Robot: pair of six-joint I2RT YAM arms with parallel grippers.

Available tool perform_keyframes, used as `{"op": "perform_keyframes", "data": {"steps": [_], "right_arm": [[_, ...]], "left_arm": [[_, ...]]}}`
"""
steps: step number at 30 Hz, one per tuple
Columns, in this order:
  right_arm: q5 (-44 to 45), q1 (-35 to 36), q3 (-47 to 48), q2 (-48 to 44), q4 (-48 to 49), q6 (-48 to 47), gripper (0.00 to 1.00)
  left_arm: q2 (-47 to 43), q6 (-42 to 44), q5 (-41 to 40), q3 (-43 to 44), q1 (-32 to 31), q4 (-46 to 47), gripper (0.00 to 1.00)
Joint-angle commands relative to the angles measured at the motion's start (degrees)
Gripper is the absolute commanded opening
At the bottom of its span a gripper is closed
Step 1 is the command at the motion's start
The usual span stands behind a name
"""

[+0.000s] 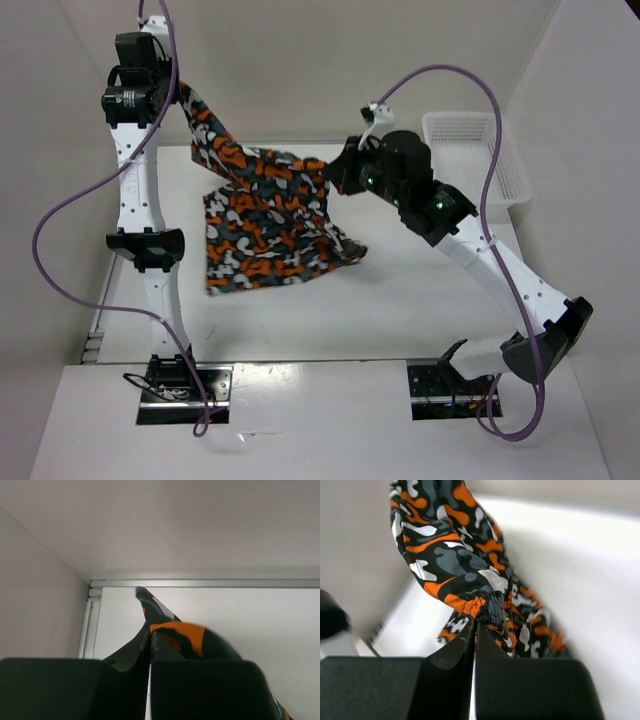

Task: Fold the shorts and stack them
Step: Fold the shorts

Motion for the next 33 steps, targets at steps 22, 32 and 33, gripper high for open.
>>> {"op": "perform_keyframes", "data": {"steps": [22,32,33], "right_arm": [[-7.87,-29.99,-2.84,19.25,12.77,2.79,0.00],[-10.51,-32.37,-14.36,13.98,8.20,3.92,0.00],[-11.21,-32.37,-16.55,13.98,8.20,3.93,0.00]], "left_arm": [[12.15,0.21,-0.85,11.60,-6.78,-8.92,0.00],[-13.67,0.21,-4.27,-37.30,-8.45,-13.08,0.00],[-16.39,0.21,-7.15,-43.80,-8.46,-10.71,0.00]]}}
